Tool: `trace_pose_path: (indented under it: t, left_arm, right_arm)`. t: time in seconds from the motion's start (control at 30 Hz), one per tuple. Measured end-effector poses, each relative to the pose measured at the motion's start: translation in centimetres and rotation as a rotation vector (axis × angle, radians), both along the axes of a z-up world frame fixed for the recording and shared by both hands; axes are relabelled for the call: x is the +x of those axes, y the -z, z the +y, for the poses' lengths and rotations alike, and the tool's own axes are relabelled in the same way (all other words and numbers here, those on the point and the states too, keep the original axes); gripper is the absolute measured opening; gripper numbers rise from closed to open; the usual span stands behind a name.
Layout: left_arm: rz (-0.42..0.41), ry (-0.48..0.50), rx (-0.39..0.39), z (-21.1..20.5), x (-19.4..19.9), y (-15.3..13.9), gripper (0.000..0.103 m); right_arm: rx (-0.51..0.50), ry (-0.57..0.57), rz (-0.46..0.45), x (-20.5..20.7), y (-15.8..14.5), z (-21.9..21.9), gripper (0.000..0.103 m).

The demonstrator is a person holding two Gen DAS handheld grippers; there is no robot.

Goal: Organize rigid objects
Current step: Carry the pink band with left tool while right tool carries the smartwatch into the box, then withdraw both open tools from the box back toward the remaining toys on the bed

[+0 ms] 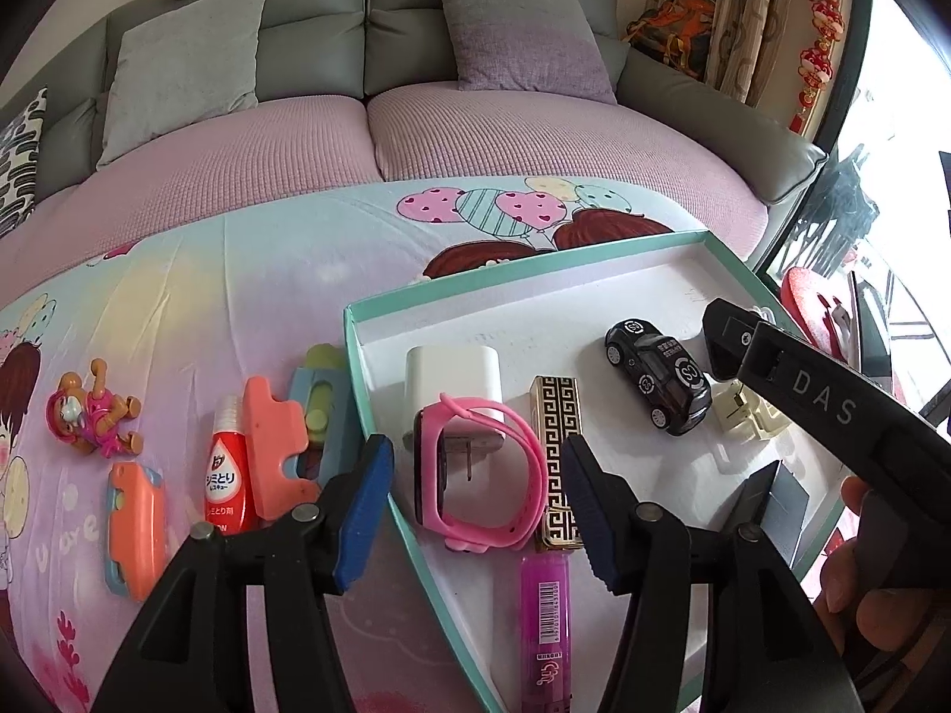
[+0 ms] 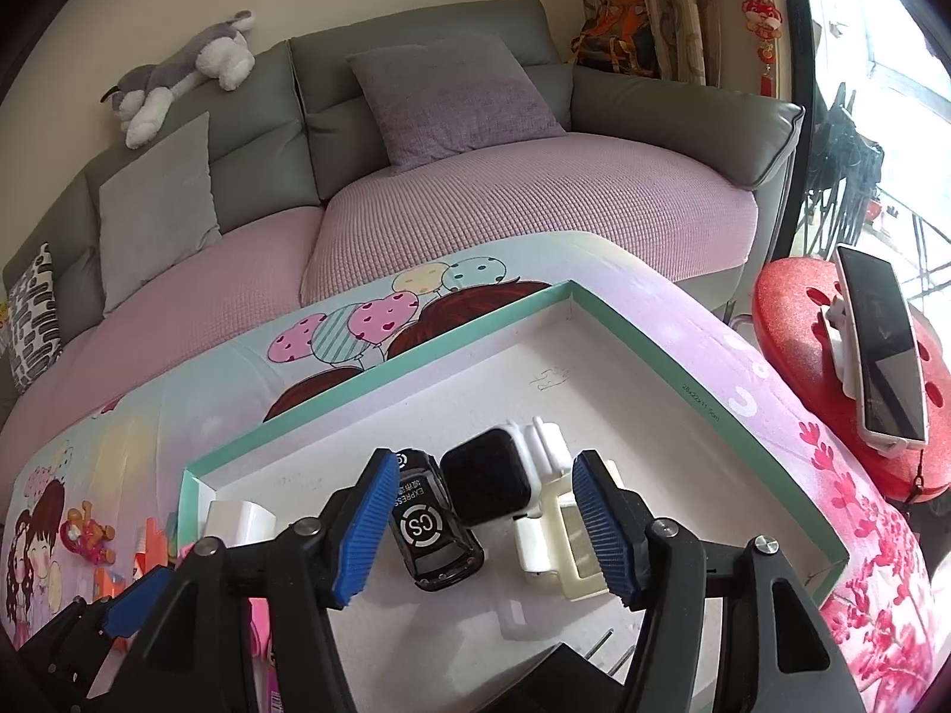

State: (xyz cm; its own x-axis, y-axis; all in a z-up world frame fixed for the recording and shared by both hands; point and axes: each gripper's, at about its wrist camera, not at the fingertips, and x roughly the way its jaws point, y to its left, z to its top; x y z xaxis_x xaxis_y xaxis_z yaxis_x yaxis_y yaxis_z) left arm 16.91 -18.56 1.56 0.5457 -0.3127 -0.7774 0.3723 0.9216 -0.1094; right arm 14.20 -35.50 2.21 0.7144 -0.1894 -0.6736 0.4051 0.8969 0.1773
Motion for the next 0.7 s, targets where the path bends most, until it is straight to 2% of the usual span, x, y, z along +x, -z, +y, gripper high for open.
trace_pose_path:
  t: [0.2, 0.23, 0.27, 0.3, 0.33, 0.7]
  left_arm:
    - [-0.028, -0.038, -0.021, 1.4, 0.2, -0.9, 0.062]
    - [-0.034, -0.049, -0.024, 1.7, 0.2, -1.1, 0.065]
    - [-0.039, -0.062, -0.025, 2.1, 0.4, -1.2, 0.075]
    - [-0.045, -0.076, -0.024, 2.4, 0.5, -1.2, 0.082]
    - [-0.051, -0.092, -0.022, 2.8, 0.6, -1.3, 0.084]
    - [-0.034, -0.266, 0.007, 7.2, 2.3, -0.3, 0.085]
  right_arm:
    - [-0.007, 0.003, -0.006, 0.0, -0.3, 0.2, 0.065]
    - [-0.009, 0.001, -0.002, 0.1, -0.3, 0.2, 0.068]
    - [-0.011, -0.003, 0.002, 0.1, -0.2, 0.3, 0.072]
    - [-0.013, -0.006, 0.004, 0.2, -0.2, 0.4, 0.081]
    - [-0.015, -0.009, 0.005, 0.2, -0.2, 0.5, 0.085]
    - [-0.017, -0.030, 0.042, 0.7, 0.4, 1.2, 0.088]
